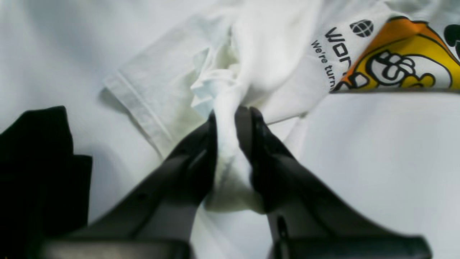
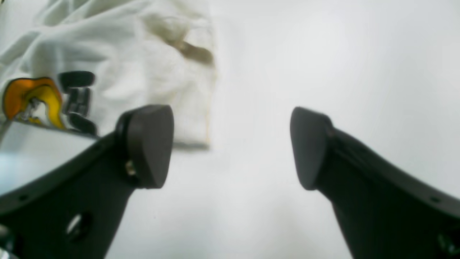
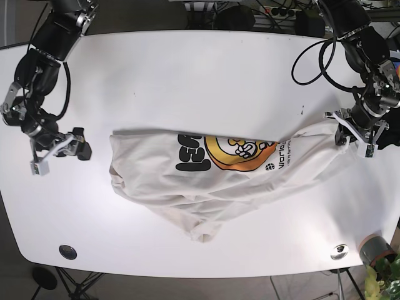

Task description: Fold the T-shirt properly

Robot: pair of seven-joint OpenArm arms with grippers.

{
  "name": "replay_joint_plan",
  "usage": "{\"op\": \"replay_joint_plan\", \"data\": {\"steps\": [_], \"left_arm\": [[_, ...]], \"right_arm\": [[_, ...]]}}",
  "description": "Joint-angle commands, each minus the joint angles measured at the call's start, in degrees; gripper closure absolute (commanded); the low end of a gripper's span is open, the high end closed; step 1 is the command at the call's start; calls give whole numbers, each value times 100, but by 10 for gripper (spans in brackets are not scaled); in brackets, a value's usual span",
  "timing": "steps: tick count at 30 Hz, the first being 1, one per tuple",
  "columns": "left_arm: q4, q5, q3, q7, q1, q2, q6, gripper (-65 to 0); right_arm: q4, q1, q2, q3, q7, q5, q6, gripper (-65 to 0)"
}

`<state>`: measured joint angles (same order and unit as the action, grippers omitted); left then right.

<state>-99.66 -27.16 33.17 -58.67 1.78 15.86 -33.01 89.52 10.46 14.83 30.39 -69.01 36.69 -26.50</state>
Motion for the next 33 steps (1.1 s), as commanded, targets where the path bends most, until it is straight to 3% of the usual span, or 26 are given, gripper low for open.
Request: {"op": "replay_joint_plan", "data": {"steps": [1,5,14,25,28,33], "left_arm": [[-122,-102,19,131,-59,80,-8,0],[-131,-102,28,131,-59,80,-8,0],[-122,-102,19,131,-86,89,-8,0],[-87,-84,11,131,-95,89,-8,0],[-87,-84,28,131,-95,89,-8,0],[-87,-84,28,131,-95,89,-8,0]], "right_arm": [[-6,286,-98,-55,224,-148,-36,-501],[-376,427,-274,-134,611,-482,-36,-501],[-1747,699,-160,-943,1816,-816,-44,-498],[-2327,699,-169,-1250,2194,-535,-44,-496],[-2494,699,-309,-1250,2202,-535,-62,-496],[-2538,699,-459,-1250,2202,-587,-299,-495]]}}
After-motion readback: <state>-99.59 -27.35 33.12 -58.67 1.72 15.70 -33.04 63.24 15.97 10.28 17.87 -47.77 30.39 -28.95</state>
